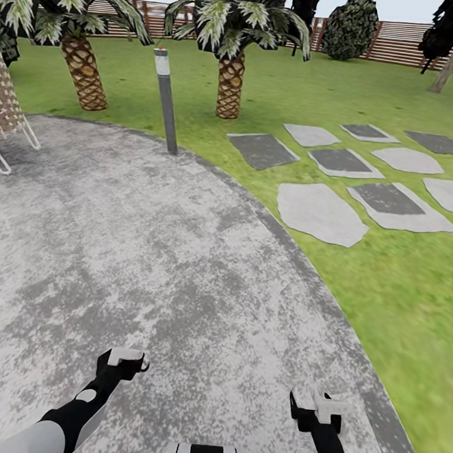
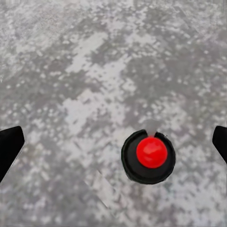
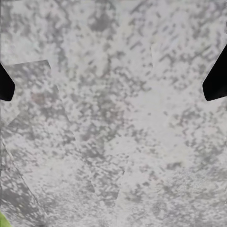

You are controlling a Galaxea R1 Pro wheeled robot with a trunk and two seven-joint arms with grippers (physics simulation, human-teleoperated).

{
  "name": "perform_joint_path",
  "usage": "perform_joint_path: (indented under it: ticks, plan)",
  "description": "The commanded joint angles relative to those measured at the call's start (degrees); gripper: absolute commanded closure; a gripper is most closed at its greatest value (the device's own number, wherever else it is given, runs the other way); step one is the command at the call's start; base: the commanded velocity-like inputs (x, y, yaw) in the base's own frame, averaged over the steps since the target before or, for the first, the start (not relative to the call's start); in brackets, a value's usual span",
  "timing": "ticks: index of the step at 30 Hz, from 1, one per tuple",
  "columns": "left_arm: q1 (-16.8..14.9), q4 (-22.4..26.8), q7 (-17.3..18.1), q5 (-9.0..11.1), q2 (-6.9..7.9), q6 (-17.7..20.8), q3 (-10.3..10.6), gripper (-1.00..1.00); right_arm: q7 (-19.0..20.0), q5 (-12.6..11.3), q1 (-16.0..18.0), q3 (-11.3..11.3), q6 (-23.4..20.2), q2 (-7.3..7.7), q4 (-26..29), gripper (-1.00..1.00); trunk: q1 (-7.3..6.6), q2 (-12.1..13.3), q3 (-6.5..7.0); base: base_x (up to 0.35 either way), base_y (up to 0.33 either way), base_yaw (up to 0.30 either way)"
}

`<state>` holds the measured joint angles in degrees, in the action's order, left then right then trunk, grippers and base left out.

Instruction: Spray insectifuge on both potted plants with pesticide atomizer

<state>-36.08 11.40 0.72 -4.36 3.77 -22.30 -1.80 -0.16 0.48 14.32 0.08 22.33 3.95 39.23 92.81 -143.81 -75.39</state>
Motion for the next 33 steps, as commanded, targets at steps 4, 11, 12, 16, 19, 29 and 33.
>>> perform_joint_path:
  ticks: [4,11,12,16,19,29,33]
  plan:
    - [0.0,-0.1,0.1,-0.2,0.01,-0.5,-0.3,-1.00,0.0,0.0,0.0,0.0,0.2,0.01,0.0,-1.00,0.00,0.0,-0.04,0.037,-0.039,0.279]
    - [0.3,-0.1,0.0,0.0,-0.07,-0.7,-0.3,-1.00,0.0,0.0,0.0,0.0,0.2,0.00,0.0,-1.00,0.00,0.0,-0.04,0.004,-0.004,0.249]
    - [0.3,-0.1,0.0,0.0,-0.07,-0.7,-0.3,-1.00,0.0,0.0,0.0,0.0,0.2,0.00,0.0,-1.00,0.00,0.0,-0.04,0.001,-0.001,0.128]
    - [0.3,-0.1,0.0,-0.1,-0.08,-0.7,-0.3,-1.00,0.0,0.0,0.0,0.0,0.2,0.01,0.1,-1.00,0.00,0.0,-0.04,0.000,-0.124,0.047]
    - [0.3,-0.1,0.0,-0.1,-0.08,-0.6,-0.3,-1.00,0.0,0.0,0.0,0.0,0.2,0.02,0.1,-1.00,0.00,0.0,-0.04,0.000,-0.246,0.008]
    - [0.3,-0.1,-0.1,0.0,0.00,-0.6,-0.5,-1.00,0.0,0.0,0.0,0.0,0.2,0.00,0.0,-1.00,0.00,0.0,-0.04,0.000,-0.256,0.001]
    - [0.3,-0.1,-0.1,0.0,0.01,-0.6,-0.5,-1.00,0.0,0.0,0.0,0.0,0.2,0.00,0.0,-1.00,0.00,0.0,-0.04,0.000,-0.164,0.000]
